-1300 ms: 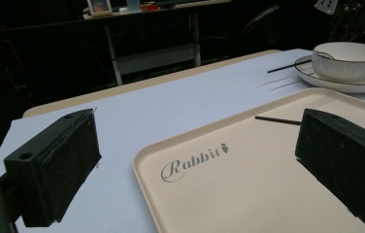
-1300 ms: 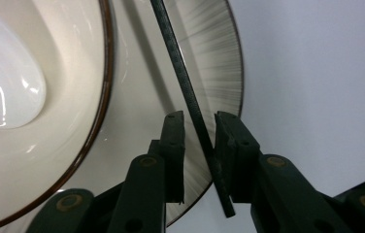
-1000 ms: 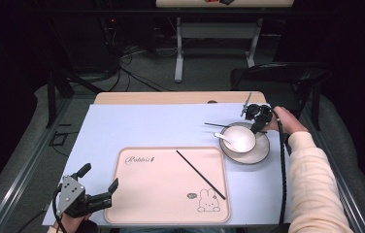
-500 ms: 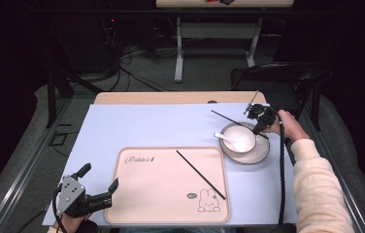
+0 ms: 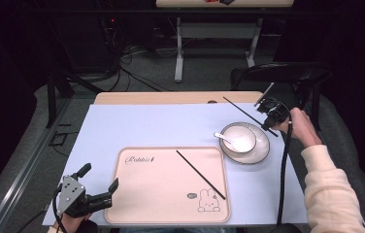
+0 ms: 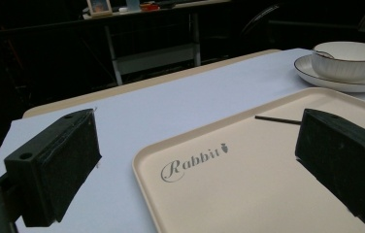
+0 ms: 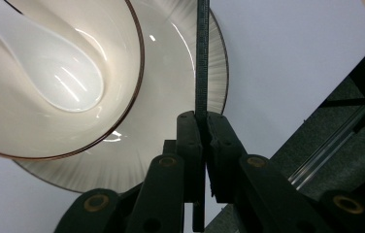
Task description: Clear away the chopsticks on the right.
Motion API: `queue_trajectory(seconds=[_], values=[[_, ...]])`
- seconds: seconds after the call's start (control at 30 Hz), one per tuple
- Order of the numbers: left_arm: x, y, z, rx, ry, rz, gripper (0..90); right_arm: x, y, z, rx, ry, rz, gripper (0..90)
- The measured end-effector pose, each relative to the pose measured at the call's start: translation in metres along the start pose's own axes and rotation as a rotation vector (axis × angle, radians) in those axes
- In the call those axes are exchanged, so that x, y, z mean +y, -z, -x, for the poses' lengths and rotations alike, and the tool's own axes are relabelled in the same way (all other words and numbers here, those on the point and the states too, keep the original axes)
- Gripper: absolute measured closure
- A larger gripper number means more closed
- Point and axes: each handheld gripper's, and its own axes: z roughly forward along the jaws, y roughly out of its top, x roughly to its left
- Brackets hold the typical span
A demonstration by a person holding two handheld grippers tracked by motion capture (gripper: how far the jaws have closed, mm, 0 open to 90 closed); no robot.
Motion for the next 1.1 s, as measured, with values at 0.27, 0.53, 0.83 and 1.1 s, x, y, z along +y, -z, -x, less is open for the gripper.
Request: queue_trajectory(seconds=[0.27, 0.53, 0.83, 1.1], values=[[0.000, 0.000, 0.000, 0.001, 0.000, 0.000, 2.2, -0.005, 0.037, -0.016, -0.011, -0.092, 0.032, 85.0], [0.000, 0.000, 0.000, 0.000, 0.000, 0.000, 2.2, -0.004, 0.063, -0.045, -0.004, -0.091, 0.068, 85.0], [0.000, 0.000, 0.000, 0.001, 0.000, 0.002, 2.1, -0.005, 0.069, -0.080, 0.021, -0.045, 0.099, 84.9], [0.000, 0.001, 0.000, 0.000, -0.001, 0.002, 2.1, -0.002, 0.060, -0.115, 0.054, 0.036, 0.092, 84.9]])
